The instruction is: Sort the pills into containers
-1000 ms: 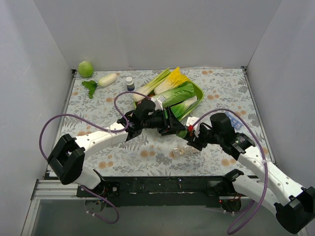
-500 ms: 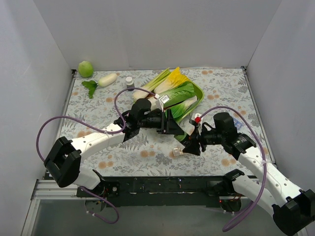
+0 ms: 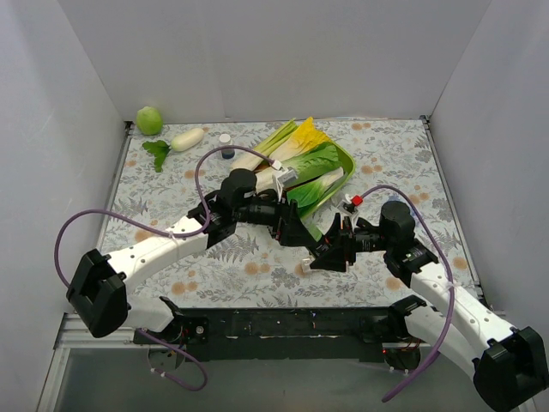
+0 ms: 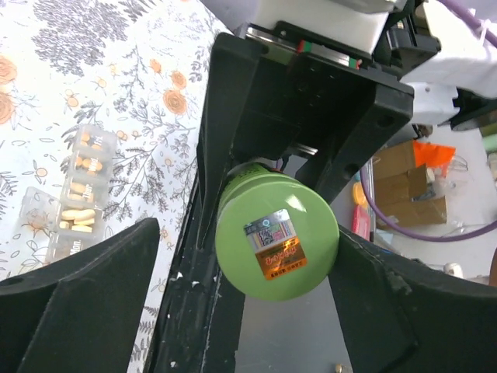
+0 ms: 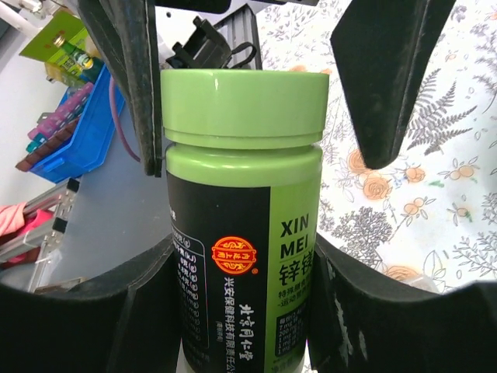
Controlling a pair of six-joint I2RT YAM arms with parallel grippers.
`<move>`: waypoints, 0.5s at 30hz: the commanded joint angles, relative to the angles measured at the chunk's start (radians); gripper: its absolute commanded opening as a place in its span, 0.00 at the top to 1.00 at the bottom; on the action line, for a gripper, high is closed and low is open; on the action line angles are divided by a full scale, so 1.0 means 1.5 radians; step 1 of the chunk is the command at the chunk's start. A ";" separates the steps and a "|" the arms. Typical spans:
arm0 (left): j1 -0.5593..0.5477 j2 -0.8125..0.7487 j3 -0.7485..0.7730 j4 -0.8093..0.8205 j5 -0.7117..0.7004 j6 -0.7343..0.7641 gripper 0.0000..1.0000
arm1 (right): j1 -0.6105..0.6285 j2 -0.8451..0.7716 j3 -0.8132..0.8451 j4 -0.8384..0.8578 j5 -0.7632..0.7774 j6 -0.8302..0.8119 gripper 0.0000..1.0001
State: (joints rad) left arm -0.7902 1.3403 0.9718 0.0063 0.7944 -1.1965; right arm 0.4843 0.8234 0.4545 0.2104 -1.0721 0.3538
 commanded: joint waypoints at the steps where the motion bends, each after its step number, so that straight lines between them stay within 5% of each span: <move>1: 0.016 -0.057 0.016 0.020 -0.047 -0.015 0.10 | -0.004 -0.013 0.040 0.048 -0.020 -0.035 0.99; 3: 0.025 -0.069 0.022 0.025 -0.052 -0.020 0.02 | -0.003 -0.013 0.045 0.014 -0.010 -0.067 0.99; 15: 0.060 -0.202 -0.011 -0.023 -0.177 -0.072 0.02 | -0.003 -0.027 0.107 -0.222 0.097 -0.380 0.99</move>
State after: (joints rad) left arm -0.7059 1.0870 0.9703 -0.0013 0.6430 -1.2438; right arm 0.4828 0.8001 0.5175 0.0135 -1.0149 0.0292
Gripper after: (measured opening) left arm 0.981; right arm 0.590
